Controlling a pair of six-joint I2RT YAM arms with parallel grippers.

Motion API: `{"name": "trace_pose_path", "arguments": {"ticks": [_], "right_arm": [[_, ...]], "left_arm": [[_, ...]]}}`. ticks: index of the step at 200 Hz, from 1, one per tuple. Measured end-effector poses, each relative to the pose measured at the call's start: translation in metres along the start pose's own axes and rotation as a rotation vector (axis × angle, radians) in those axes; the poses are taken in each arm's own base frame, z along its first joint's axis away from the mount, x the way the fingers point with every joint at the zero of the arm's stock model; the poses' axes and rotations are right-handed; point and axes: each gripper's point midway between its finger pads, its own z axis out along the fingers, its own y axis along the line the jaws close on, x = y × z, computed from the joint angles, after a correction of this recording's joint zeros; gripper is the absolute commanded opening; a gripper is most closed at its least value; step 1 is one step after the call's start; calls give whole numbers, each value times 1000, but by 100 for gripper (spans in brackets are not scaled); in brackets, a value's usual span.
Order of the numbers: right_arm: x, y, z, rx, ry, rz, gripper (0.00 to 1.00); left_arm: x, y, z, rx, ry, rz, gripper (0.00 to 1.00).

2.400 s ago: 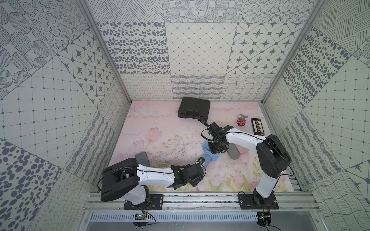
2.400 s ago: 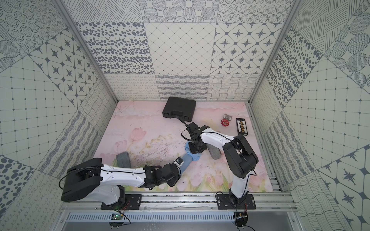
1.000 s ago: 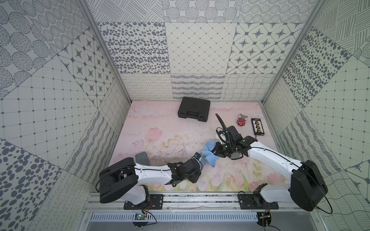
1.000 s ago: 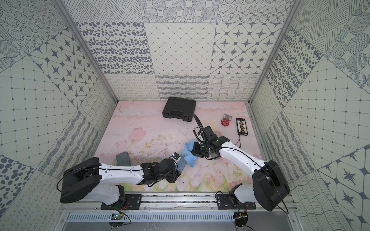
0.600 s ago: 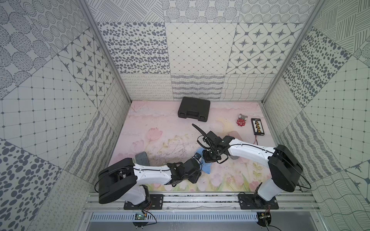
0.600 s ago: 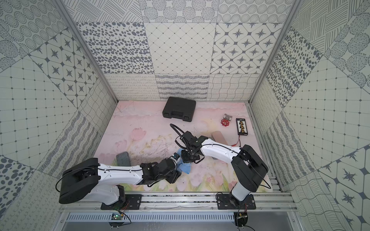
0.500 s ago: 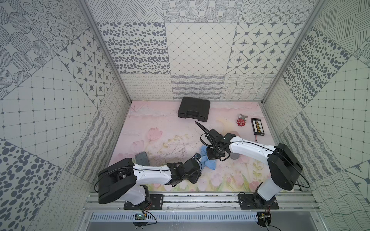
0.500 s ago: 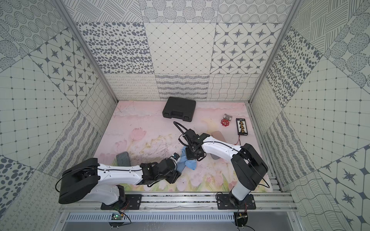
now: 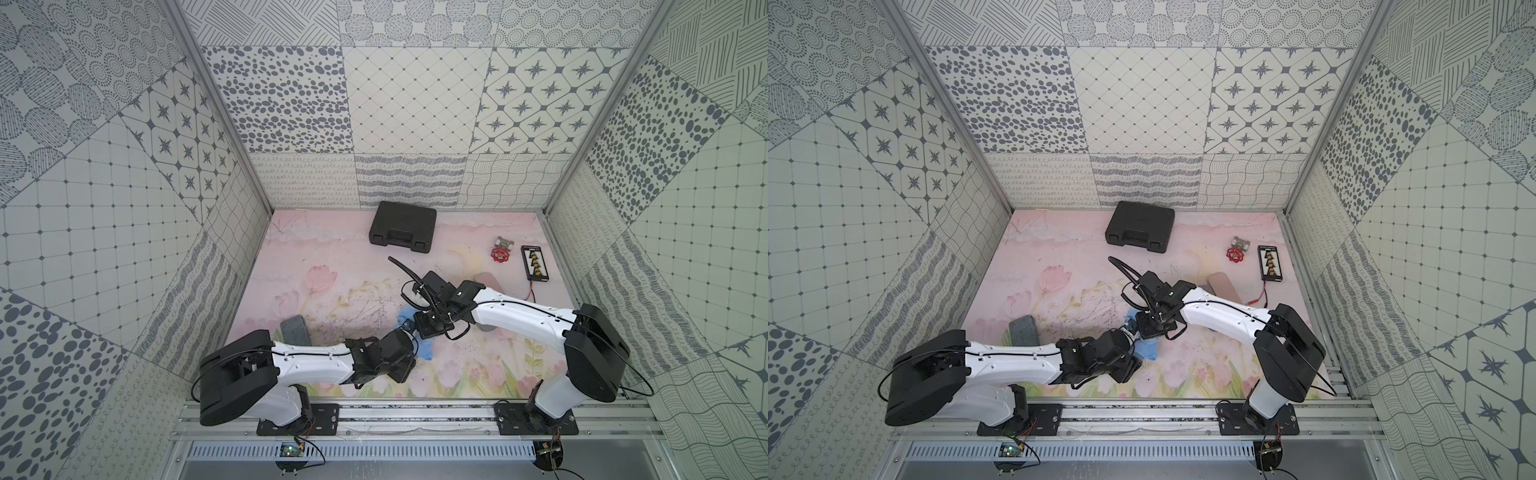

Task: Wipe the eyeglass case
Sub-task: Wipe the dirt from the eyeglass case.

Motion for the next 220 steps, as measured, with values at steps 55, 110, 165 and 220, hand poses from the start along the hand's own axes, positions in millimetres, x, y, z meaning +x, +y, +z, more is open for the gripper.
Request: {"name": "trace_pose_path", "arguments": {"ticks": [55,110,165,220], "right_arm": [[-17,-93,-6,284,-8,101,0],[-29,-61,-26,285,-49,-19,0],[6,-21,12,-31,56,58,0],[-25,-113,-13,361,-11,93,0]], "left_arm": [[0,3,-1,-15,3,20,30],[0,3,-1,-19,5,21,30],[1,3,-1,-20,7,25,31],[0,3,-1,-22,4,26,31]]}}
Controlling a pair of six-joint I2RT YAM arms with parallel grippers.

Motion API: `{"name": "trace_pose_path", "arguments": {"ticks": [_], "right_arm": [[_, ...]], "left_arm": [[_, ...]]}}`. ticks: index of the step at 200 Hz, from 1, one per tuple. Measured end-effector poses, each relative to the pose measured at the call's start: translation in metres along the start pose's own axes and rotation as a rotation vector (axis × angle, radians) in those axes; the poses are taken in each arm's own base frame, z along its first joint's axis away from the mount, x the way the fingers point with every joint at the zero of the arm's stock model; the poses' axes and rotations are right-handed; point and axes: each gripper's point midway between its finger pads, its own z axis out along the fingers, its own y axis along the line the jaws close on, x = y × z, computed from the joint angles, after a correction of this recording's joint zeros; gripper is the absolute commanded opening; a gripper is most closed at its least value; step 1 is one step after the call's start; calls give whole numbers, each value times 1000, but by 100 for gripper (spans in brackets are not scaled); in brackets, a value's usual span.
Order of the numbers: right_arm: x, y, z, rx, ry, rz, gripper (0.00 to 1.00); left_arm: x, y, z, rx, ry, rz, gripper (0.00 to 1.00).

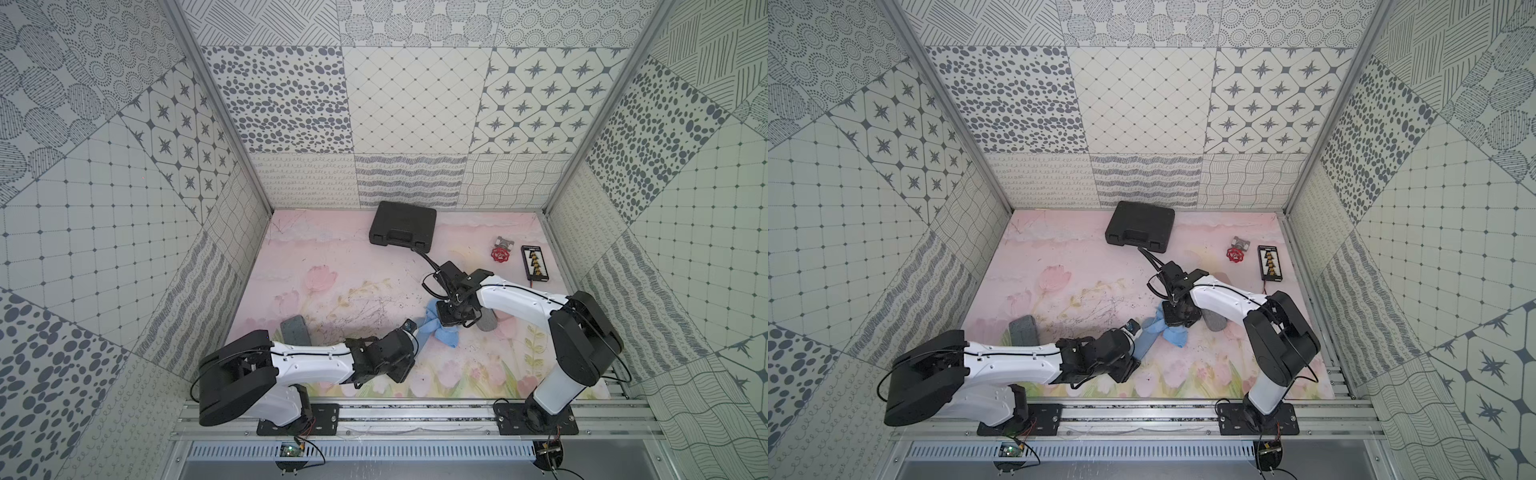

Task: Wipe the eyeglass case
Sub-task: Wipe the dirt from the eyeglass case.

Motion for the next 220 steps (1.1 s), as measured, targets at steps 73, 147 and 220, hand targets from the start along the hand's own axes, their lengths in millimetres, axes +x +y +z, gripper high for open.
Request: {"name": "trace_pose_path", "arguments": {"ticks": [73,147,220], "right_arm": [[12,77,-33,-303,-8,-70,0],[11,4,7,-65,57,35,0],[1,74,-38,-275,-43,-72,0]], "left_arm": [[0,0,0,0,1,4,31],[0,0,0,-4,2,14,31],[-1,0,2,-8,8,16,30]]}}
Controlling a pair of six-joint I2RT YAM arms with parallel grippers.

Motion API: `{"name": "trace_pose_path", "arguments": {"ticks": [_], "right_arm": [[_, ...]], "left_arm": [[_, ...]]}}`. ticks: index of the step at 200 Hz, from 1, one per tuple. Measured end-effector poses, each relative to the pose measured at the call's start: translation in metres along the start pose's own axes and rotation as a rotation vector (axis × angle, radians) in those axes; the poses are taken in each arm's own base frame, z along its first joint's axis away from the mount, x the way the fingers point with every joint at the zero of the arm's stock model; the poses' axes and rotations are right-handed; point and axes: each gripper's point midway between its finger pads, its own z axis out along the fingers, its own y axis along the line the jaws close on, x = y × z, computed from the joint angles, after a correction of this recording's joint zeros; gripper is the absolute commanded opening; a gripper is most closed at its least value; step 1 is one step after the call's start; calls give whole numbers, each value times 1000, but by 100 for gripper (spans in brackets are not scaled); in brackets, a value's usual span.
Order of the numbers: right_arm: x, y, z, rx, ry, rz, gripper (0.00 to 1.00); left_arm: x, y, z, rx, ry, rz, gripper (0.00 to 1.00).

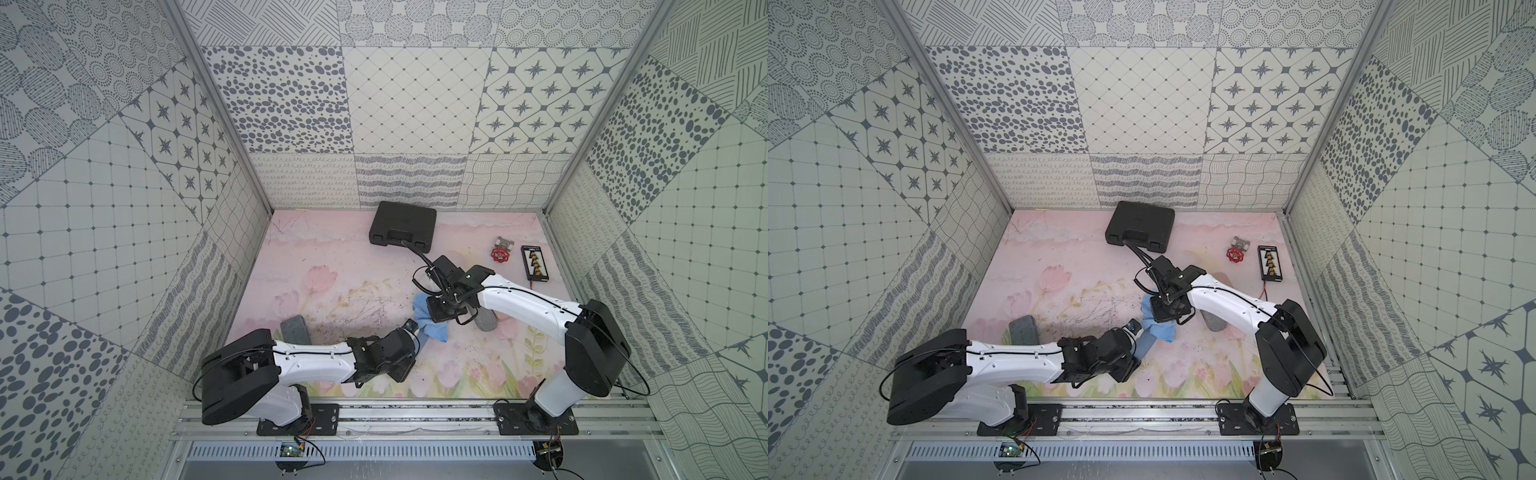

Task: Wipe the eyeglass case
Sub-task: Wipe the dirt from the eyeglass case.

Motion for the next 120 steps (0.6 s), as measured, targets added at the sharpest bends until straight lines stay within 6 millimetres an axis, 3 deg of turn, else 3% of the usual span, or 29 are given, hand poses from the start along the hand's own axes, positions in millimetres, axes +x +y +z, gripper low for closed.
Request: {"name": "trace_pose_path", "arguments": {"ticks": [17,31,53,83,99,120], "right_arm": [[16,16,12,-98,47,10,0],[27,9,22,-121,85,43,0],[31,-31,30,-61,115,140,0],[24,-102,19,198,77,194,0],[25,-115,8,283,71,167,0],[26,-112,-5,295,50,146,0]], "left_arm": [[0,0,0,0,0,0,31],[0,0,0,0,0,0,31],[-1,0,-1,2,-6,-1,31],[1,1,-3,1,-4,-7,39],[3,3,-3,0,-1,-22,51],[4,3,-4,3,-1,-39,66]]}}
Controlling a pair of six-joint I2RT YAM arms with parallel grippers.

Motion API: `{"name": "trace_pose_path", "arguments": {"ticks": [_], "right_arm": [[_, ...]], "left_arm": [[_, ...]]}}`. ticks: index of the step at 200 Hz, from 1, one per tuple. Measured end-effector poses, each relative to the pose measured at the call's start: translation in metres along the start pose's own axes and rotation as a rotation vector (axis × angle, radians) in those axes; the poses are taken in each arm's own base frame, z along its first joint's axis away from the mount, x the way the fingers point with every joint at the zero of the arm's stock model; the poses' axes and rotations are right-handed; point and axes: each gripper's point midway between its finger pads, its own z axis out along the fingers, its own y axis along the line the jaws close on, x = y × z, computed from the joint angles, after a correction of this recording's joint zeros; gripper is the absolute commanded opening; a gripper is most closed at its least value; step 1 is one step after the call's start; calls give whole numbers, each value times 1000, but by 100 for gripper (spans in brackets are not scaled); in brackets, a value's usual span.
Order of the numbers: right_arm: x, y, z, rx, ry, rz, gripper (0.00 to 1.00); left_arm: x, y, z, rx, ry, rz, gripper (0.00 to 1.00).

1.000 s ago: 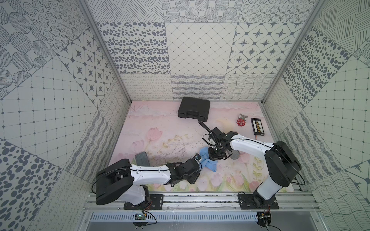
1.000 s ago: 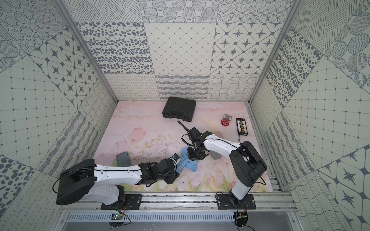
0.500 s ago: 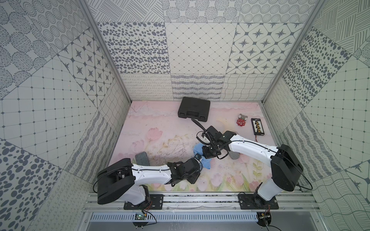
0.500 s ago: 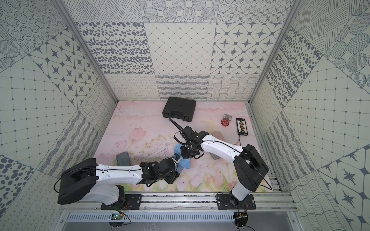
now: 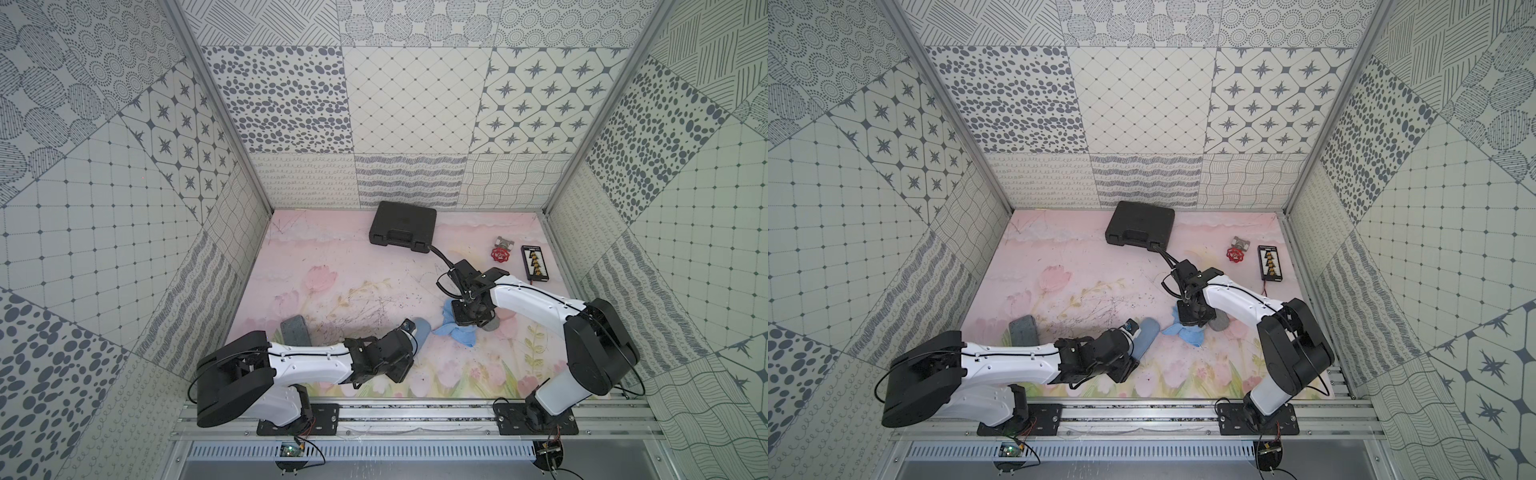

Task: Wipe the eyeglass case
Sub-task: Wipe the dirt from the eyeglass case.

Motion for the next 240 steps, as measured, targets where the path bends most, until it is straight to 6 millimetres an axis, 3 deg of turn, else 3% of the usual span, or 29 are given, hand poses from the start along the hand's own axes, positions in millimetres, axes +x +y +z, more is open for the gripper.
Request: {"name": "trace_pose_path", "arguments": {"ticks": [43,78,130,145,193,240], "right_arm": [[15,16,-3,-43,20,-21,0],[32,21,5,-71,76,3,0],[32,47,9,-126,94,-8,0],[24,62,11,-138,99,-27,0],[-27,99,2,-186,19,-70,0],[-45,100,-7,-189,-28,-81,0]], "left_arm": [[-1,-2,-2,15,-3,-39,82],[-3,-9,-7,56,-7,-61,83],[7,-19,-8,130,28,-94,83],[9,-24,-5,148,50,-93,83],[-7,-48,-8,230,54,-85,83],[-22,-57,-27,286,-7,-66,84]]}}
